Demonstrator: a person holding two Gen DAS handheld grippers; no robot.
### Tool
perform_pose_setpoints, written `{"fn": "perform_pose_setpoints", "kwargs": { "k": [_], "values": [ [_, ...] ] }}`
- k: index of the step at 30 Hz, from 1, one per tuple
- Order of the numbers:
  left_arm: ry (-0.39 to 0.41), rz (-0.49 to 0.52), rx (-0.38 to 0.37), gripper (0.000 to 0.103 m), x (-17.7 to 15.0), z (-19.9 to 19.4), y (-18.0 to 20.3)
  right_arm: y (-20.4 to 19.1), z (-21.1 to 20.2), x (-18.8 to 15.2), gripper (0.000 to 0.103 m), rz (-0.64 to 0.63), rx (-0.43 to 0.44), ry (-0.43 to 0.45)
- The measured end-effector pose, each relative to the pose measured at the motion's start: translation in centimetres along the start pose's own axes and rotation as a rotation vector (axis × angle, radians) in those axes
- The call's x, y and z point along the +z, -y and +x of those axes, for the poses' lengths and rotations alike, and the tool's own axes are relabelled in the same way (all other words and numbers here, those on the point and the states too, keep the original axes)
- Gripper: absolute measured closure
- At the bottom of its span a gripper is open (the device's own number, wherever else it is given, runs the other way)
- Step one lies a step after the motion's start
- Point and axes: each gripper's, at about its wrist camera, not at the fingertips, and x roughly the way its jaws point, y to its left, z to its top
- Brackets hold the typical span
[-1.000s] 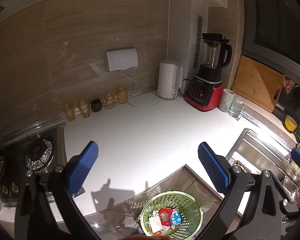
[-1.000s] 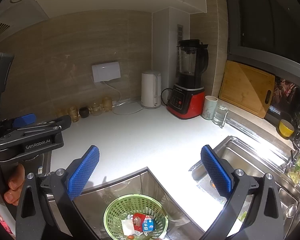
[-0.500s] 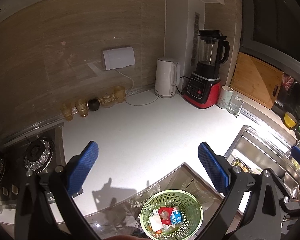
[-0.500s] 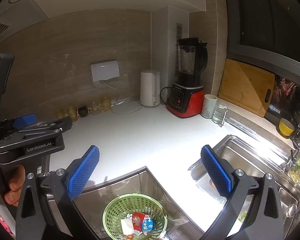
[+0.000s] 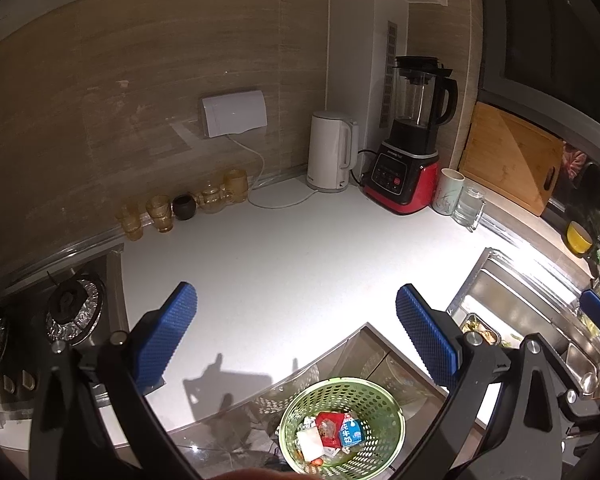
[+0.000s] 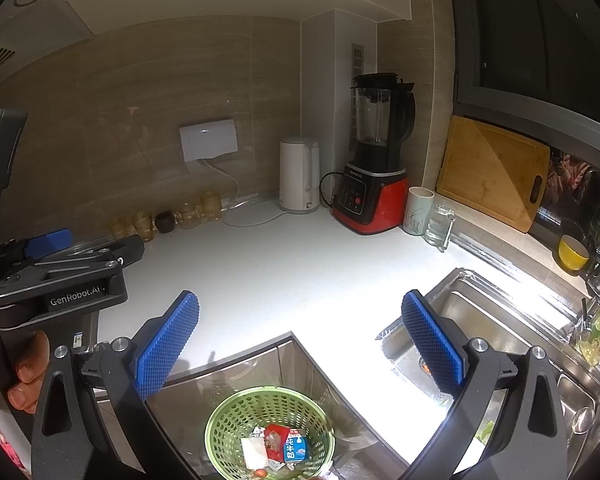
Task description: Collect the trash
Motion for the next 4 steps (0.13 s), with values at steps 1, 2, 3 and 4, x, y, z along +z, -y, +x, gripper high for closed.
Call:
{"fn": "perform_pose_setpoints", "kwargs": {
  "k": [1,2,3,4],
  "values": [
    [-0.001,0.002,0.001,0.008,-0.02,0.04,0.08,0.0,0.0,0.03,0.002,0.0,0.0,0.0],
    [-0.003,0.003,0.001,0.008,0.0,0.13,0.06,0.0,0.01,0.02,0.002,0.0,0.0,0.0],
    [-0.007,0.002,0.0,0.008,0.0,0.22,0.03,0.0,0.01,0.03,0.002,0.001,-0.001,0.0],
    [-0.01,-0.001,-0.002,0.008,0.05,0.31,-0.05,0.04,-0.01,0.03,0.002,0.001,0.0,0.001]
  ]
}}
